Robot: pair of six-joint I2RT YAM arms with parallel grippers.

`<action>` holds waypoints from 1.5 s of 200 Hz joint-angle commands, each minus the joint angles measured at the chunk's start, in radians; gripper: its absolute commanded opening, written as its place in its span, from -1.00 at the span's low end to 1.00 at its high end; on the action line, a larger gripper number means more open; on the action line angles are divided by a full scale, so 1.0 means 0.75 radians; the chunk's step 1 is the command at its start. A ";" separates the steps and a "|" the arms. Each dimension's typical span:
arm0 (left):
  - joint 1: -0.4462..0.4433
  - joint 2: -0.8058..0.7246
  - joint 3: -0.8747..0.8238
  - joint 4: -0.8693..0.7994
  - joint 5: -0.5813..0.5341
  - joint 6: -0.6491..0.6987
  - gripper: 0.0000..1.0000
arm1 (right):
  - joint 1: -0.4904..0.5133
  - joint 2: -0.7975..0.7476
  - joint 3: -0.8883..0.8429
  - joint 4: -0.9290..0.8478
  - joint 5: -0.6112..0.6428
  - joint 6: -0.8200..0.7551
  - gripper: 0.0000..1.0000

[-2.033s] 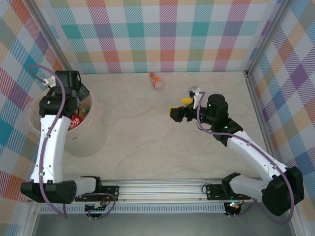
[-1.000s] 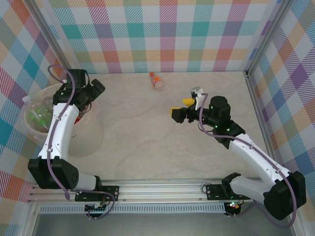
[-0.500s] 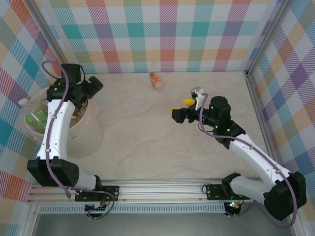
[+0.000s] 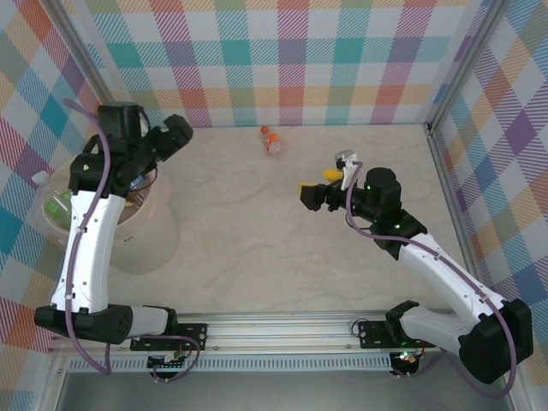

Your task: Put the plastic bottles in the bin

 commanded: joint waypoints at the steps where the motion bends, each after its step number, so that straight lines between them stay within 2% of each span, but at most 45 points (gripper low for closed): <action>1: -0.123 0.029 0.056 0.067 -0.019 0.064 1.00 | 0.009 0.020 0.013 -0.025 0.161 0.030 0.99; 29: -0.250 0.097 0.043 0.152 0.008 0.078 1.00 | 0.008 0.078 0.044 -0.086 0.251 0.041 1.00; 61: -0.330 0.210 0.056 0.180 -0.017 0.088 1.00 | 0.007 0.162 0.092 -0.130 0.280 0.046 0.99; 111: -0.355 0.282 -0.024 0.254 -0.014 0.021 1.00 | -0.023 0.386 0.242 -0.241 0.254 0.014 0.99; 136: -0.353 0.292 -0.097 0.276 -0.019 -0.007 1.00 | -0.078 0.529 0.346 -0.278 0.120 -0.004 0.99; 163: -0.355 0.322 -0.139 0.266 -0.037 -0.021 1.00 | -0.107 0.727 0.552 -0.393 0.007 -0.115 1.00; 196: -0.355 0.359 -0.167 0.259 -0.088 -0.037 1.00 | -0.127 0.985 0.819 -0.505 -0.016 -0.221 0.99; 246: -0.353 0.399 -0.186 0.244 -0.158 -0.036 1.00 | -0.163 1.433 1.354 -0.669 -0.026 -0.158 0.99; 300: -0.331 0.420 -0.221 0.246 -0.183 -0.029 1.00 | -0.163 1.829 1.811 -0.744 -0.007 0.010 1.00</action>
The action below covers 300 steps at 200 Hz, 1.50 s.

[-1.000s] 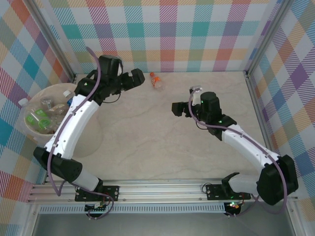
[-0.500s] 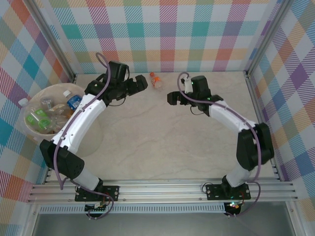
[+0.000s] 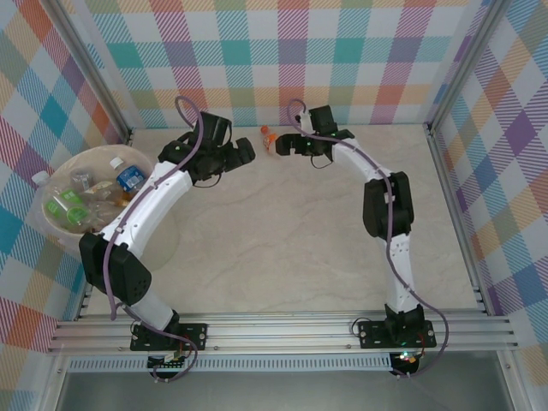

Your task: Put the plastic bottles in the bin

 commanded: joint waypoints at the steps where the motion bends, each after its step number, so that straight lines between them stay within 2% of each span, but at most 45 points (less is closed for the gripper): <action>1: 0.016 0.030 -0.032 0.001 -0.031 0.002 1.00 | -0.002 0.138 0.184 -0.084 -0.010 0.096 1.00; 26: 0.030 0.051 -0.036 0.014 -0.007 -0.006 1.00 | -0.004 0.309 0.422 -0.164 0.000 0.162 1.00; 40: 0.035 0.066 -0.036 0.018 0.001 -0.003 1.00 | -0.004 0.367 0.494 -0.140 -0.047 0.169 0.98; 94: 0.064 0.123 -0.022 0.026 0.042 -0.003 1.00 | 0.008 0.506 0.599 -0.101 -0.109 0.270 0.92; 159: 0.084 0.162 -0.014 0.022 0.057 -0.004 1.00 | 0.031 0.649 0.791 -0.099 -0.141 0.436 0.70; 209: 0.088 0.184 -0.008 0.020 0.072 -0.006 1.00 | 0.057 0.671 0.799 -0.097 -0.120 0.458 0.52; 255: 0.088 0.181 -0.004 0.018 0.118 -0.002 1.00 | 0.064 0.576 0.711 -0.086 -0.038 0.413 0.18; 272: 0.088 0.168 -0.008 0.027 0.141 -0.004 1.00 | 0.064 0.455 0.554 0.000 -0.045 0.365 0.10; 300: 0.089 0.124 -0.030 0.058 0.200 -0.009 1.00 | 0.064 0.176 0.153 0.219 -0.093 0.330 0.01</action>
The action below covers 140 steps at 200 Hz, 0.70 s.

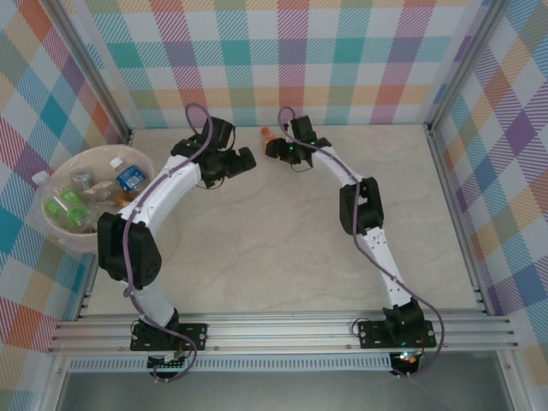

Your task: Put the plastic bottles in the bin

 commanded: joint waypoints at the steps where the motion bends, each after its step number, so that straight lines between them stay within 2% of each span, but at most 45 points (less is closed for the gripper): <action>1: 0.017 -0.051 -0.013 0.047 0.074 -0.011 1.00 | 0.007 -0.266 -0.265 0.188 -0.035 -0.058 0.00; 41: 0.018 -0.161 -0.142 0.167 0.165 -0.085 1.00 | 0.009 -0.738 -0.938 0.497 -0.114 -0.028 -0.05; 76: 0.016 -0.250 -0.318 0.413 0.427 -0.214 1.00 | 0.013 -1.176 -1.487 0.759 -0.247 -0.041 -0.07; 102: -0.003 -0.327 -0.467 0.706 0.607 -0.320 1.00 | 0.029 -1.409 -1.722 0.773 -0.283 -0.070 -0.07; 140: -0.052 -0.457 -0.613 0.913 0.644 -0.382 0.99 | 0.054 -1.644 -1.942 0.836 -0.334 -0.046 -0.05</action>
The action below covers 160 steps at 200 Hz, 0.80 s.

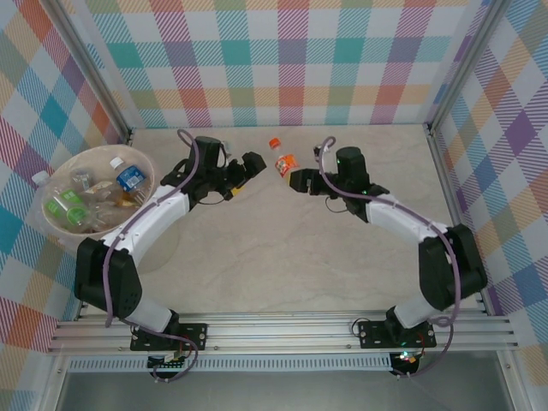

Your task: Put the plastic bottles in the bin

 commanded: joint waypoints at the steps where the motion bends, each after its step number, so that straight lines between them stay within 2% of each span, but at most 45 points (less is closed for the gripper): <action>1: -0.031 -0.113 -0.065 0.256 0.102 -0.088 1.00 | 0.020 -0.107 -0.101 0.118 -0.091 -0.013 -0.05; 40: -0.112 -0.120 -0.073 0.234 0.081 -0.112 1.00 | 0.075 -0.248 -0.202 0.181 -0.123 -0.010 -0.05; 59: -0.164 -0.110 -0.065 0.195 0.008 -0.123 1.00 | 0.103 -0.275 -0.218 0.202 -0.127 0.001 -0.04; 86: -0.206 -0.090 -0.049 0.213 0.014 -0.138 1.00 | 0.149 -0.293 -0.227 0.220 -0.120 -0.002 -0.03; 101: -0.224 -0.095 -0.049 0.241 0.009 -0.140 0.87 | 0.167 -0.298 -0.226 0.226 -0.120 -0.007 -0.02; 123: -0.229 -0.106 -0.051 0.240 -0.007 -0.145 0.56 | 0.176 -0.304 -0.227 0.223 -0.124 -0.012 -0.02; 160: -0.229 -0.115 -0.053 0.234 0.006 -0.146 0.22 | 0.177 -0.321 -0.201 0.187 -0.150 -0.037 0.06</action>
